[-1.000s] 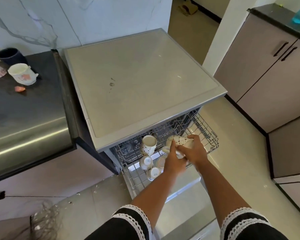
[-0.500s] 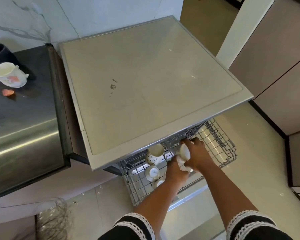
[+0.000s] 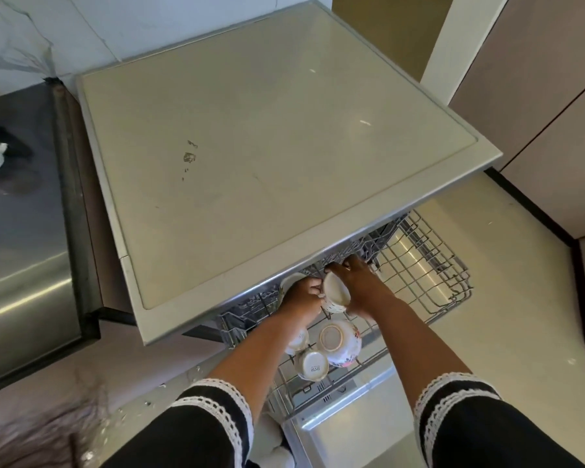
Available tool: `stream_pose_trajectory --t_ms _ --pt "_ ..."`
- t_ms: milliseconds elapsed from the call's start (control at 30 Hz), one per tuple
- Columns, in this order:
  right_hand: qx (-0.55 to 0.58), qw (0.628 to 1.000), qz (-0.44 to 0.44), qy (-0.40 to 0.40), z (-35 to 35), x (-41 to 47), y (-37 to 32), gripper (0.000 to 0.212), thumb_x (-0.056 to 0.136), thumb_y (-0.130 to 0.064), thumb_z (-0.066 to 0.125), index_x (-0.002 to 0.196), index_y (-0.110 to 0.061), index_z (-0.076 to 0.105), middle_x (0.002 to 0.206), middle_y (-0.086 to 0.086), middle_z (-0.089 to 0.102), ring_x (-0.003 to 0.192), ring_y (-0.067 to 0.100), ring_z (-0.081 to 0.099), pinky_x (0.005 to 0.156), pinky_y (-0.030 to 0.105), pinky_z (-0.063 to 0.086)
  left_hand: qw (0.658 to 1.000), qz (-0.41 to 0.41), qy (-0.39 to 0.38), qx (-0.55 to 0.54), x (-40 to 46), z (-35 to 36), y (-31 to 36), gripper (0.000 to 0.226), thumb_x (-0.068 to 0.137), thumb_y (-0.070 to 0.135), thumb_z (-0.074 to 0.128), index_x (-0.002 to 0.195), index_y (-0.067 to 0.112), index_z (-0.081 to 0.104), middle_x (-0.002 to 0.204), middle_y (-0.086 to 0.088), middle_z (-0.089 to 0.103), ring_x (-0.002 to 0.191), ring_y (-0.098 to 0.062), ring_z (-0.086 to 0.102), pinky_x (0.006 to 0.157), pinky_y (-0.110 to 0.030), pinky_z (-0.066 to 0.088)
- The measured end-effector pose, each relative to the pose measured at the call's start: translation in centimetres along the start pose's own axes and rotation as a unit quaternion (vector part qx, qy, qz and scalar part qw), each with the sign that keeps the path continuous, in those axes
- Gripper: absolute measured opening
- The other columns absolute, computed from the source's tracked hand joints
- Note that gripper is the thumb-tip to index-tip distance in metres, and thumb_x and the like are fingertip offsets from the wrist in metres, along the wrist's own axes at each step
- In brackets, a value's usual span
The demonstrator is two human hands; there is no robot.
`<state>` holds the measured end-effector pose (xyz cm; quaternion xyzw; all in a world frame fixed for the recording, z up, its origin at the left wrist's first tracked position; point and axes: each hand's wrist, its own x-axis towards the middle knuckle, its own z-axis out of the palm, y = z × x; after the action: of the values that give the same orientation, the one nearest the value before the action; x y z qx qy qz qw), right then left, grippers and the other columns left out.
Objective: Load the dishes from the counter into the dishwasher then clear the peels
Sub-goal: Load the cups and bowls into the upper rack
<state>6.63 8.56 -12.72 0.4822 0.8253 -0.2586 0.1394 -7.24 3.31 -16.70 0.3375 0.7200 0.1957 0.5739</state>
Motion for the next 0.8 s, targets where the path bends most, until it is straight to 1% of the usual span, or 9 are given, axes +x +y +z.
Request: stream_pose_trajectory --t_ms 100,200,267,333,400,500,633,733,800 --pt "-0.005 1.0 -0.016 -0.005 0.7 0.1 0.2 0.096 0.069 -0.004 0.079 0.147 -0.03 0.031 0.147 0.009 0.025 0.136 0.031 0.033 0.1 0.039 0.046 1.0 -0.001 0.012 -0.002 0.1 0.4 -0.9 0.04 0.087 0.0 0.059 0.125 0.013 0.058 0.116 -0.006 0.068 0.109 -0.018 0.063 0.098 -0.043 0.05" --pt "0.006 0.999 -0.028 -0.016 1.7 0.4 0.3 0.095 0.071 -0.004 0.078 0.149 -0.029 0.029 0.15 0.009 0.022 0.136 0.033 0.035 0.103 0.039 0.044 1.0 0.0 0.014 -0.02 -0.5 0.6 -1.4 0.04 0.09 -0.003 0.053 0.126 0.013 0.056 0.119 -0.002 0.065 0.111 -0.018 0.061 0.099 -0.04 0.049" --pt "-0.002 1.0 -0.029 -0.007 2.5 0.6 0.4 0.095 0.073 -0.004 0.077 0.15 -0.029 0.027 0.151 0.009 0.022 0.137 0.032 0.034 0.104 0.038 0.042 1.0 0.014 0.013 -0.011 -0.7 0.8 -2.0 0.046 0.088 -0.002 0.051 0.129 0.019 0.054 0.126 -0.002 0.063 0.113 -0.016 0.059 0.1 -0.04 0.048" --pt "-0.013 0.999 -0.03 0.007 3.2 0.7 0.5 0.094 0.074 -0.003 0.076 0.15 -0.029 0.026 0.151 0.008 0.023 0.136 0.032 0.034 0.102 0.037 0.042 1.0 0.025 0.016 -0.008 -1.1 1.1 -2.1 0.055 0.089 -0.003 0.049 0.135 0.027 0.046 0.128 0.001 0.059 0.117 -0.016 0.056 0.101 -0.039 0.047" --pt "-0.023 0.999 -0.03 0.015 3.7 0.9 0.8 0.094 0.075 -0.003 0.075 0.15 -0.028 0.026 0.149 0.008 0.025 0.133 0.031 0.036 0.099 0.038 0.045 0.999 0.039 0.02 0.016 -1.3 1.5 -2.1 0.064 0.09 -0.005 0.047 0.141 0.032 0.04 0.13 -0.002 0.055 0.12 -0.017 0.054 0.1 -0.036 0.045" --pt "-0.026 0.999 -0.031 0.016 4.5 1.1 0.7 0.093 0.075 0.001 0.073 0.149 -0.029 0.026 0.149 0.008 0.026 0.132 0.032 0.036 0.095 0.041 0.049 0.997 0.043 0.022 0.066 -1.6 2.1 -2.2 0.07 0.091 -0.004 0.046 0.148 0.031 0.029 0.139 -0.009 0.045 0.124 -0.023 0.051 0.103 -0.038 0.043" --pt "-0.036 0.999 -0.032 0.016 5.4 1.6 0.6 0.095 0.077 0.001 0.071 0.151 -0.031 0.023 0.152 0.005 0.023 0.135 0.03 0.03 0.093 0.041 0.051 0.991 0.03 0.018 0.129 -1.8 2.8 -2.3 0.072 0.096 0.003 0.044 0.154 0.031 0.012 0.147 -0.008 0.03 0.13 -0.026 0.043 0.1 -0.034 0.039" --pt "-0.041 0.998 -0.031 0.02 5.7 1.8 0.6 0.096 0.079 0.003 0.068 0.153 -0.032 0.018 0.156 0.003 0.022 0.137 0.031 0.027 0.096 0.042 0.049 0.987 0.03 0.042 0.155 -1.6 3.1 -2.4 0.072 0.095 0.005 0.046 0.153 0.033 0.012 0.149 -0.01 0.029 0.129 -0.027 0.044 0.096 -0.035 0.041" --pt "-0.03 0.999 -0.022 0.017 5.7 1.5 0.5 0.099 0.08 0.007 0.064 0.155 -0.031 0.012 0.159 0.003 0.017 0.139 0.031 0.025 0.098 0.043 0.049 0.982 0.028 0.054 0.18 -1.7 3.1 -2.5 0.071 0.096 0.008 0.047 0.152 0.034 0.014 0.146 -0.01 0.031 0.124 -0.028 0.048 0.089 -0.032 0.041"
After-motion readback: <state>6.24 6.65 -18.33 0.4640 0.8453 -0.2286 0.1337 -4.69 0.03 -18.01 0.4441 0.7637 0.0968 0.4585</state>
